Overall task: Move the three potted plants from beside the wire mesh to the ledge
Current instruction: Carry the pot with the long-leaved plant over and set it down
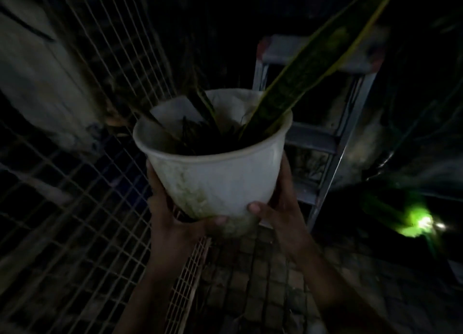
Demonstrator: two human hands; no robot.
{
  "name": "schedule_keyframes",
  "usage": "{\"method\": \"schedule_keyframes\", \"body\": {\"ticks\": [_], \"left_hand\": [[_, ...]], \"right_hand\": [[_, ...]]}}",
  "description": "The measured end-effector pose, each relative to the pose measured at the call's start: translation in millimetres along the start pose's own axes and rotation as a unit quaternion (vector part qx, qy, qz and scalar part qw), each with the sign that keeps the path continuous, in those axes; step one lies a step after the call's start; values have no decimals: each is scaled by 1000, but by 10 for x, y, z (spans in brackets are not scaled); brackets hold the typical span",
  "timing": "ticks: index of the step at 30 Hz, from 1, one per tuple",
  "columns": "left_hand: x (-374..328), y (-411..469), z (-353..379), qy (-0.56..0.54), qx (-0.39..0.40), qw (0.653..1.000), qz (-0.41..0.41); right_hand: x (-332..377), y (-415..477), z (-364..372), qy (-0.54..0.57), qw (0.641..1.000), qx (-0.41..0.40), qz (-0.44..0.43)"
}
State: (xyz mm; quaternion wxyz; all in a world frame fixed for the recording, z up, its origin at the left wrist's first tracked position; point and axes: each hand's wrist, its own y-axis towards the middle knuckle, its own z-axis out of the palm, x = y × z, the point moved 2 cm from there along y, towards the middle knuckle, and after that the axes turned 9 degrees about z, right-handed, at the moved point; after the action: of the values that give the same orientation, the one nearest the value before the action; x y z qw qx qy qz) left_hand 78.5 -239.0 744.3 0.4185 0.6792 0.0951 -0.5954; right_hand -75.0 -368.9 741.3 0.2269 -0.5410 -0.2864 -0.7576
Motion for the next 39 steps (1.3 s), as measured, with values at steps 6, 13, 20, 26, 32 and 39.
{"method": "schedule_keyframes", "body": {"ticks": [6,13,20,26,32,39], "left_hand": [[-1332,-198,-259,16,-32,996,77],[-2465,-1102,-369,53,-162,978,121],[-3299,-2305,-1039,154,-320,926,131],[-4007,-3535,-1732,246,-441,853,128],[-4554,-4702,-2445,321,-537,771,119],[-5128,-5912,-3172,362,-629,677,121]], "right_hand": [[1065,-497,550,-18,1000,7,-23],[1656,-999,916,14,984,162,-73],[1893,-1749,1928,73,939,329,-69],[1686,-2725,3109,88,883,460,-29],[1469,-3834,4376,130,822,554,33],[1222,-5099,5663,131,741,655,75]]}}
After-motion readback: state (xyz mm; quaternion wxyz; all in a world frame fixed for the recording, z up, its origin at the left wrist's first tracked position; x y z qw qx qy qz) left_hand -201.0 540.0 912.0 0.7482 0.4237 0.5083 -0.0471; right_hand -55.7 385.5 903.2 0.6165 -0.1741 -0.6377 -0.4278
